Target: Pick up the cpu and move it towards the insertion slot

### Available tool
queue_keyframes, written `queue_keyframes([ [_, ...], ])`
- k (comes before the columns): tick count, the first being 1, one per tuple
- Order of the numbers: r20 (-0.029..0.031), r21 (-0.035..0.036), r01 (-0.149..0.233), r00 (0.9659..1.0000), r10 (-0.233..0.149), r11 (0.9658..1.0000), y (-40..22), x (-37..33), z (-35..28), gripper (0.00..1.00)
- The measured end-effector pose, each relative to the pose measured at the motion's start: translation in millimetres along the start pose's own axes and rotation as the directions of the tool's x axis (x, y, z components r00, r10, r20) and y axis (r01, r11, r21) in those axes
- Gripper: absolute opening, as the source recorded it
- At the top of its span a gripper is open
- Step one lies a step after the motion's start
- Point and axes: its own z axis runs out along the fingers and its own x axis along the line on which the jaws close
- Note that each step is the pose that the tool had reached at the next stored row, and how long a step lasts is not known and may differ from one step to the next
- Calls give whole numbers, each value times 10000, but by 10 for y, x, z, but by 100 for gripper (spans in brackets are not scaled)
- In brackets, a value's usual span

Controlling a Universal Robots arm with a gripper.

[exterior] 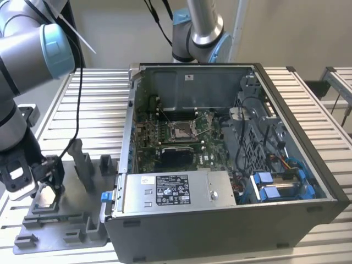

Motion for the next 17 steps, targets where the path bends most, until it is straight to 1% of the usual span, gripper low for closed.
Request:
queue_keyframes([
  [9, 2, -2, -1, 10000, 1, 10000, -23, 4, 51, 100],
  [17, 0, 0, -1, 10000, 1, 10000, -27, 4, 76, 100],
])
